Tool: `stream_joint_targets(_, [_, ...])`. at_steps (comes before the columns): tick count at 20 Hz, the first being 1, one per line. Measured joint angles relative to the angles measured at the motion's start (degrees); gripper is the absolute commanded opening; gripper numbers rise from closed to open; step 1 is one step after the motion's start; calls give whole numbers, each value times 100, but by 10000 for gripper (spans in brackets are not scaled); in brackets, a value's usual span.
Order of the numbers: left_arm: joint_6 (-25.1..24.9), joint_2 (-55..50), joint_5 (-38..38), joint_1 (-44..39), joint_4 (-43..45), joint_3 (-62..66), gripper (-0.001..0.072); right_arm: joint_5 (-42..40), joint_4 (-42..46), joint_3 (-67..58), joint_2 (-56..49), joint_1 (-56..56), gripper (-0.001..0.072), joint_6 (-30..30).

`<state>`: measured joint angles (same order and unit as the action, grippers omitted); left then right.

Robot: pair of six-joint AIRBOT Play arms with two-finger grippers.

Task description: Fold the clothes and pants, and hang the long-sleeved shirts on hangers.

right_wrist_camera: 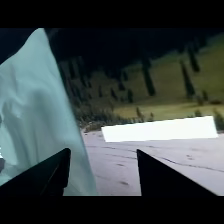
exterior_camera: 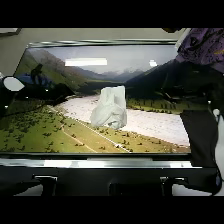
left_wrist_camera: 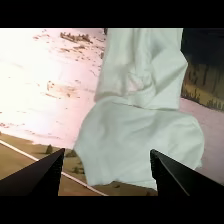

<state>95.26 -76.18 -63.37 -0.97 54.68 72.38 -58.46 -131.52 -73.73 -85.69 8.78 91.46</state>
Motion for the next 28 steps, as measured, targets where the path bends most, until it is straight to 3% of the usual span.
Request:
stream_joint_targets(2, [-33, 42, -92, 236, -2, 0, 613, 260, -592, 0, -496, -223, 541, 238])
stream_joint_targets(5, [-59, 72, -125, 417, -4, 2, 613, 756, -1054, -15, -1025, -710, 539, 420])
stream_joint_targets(16, [-79, 48, -118, 522, -4, 2, 613, 1508, -1384, -216, -1851, -1801, 509, 426])
stream_joint_targets(17, [-79, 46, -118, 520, -4, 2, 613, 1541, -1408, -221, -1880, -1858, 485, 407])
stream_joint_targets(20, [-79, 39, -118, 522, -4, 2, 613, 1589, -1351, -216, -1937, -1989, 193, 387])
stream_joint_targets(21, [-79, 39, -118, 522, -7, 2, 612, 1624, -1316, -214, -1945, -2015, 44, 385])
stream_joint_targets(28, [-385, 35, 39, 479, -11, -472, 611, 1862, -977, -216, -1674, -2068, 29, 258])
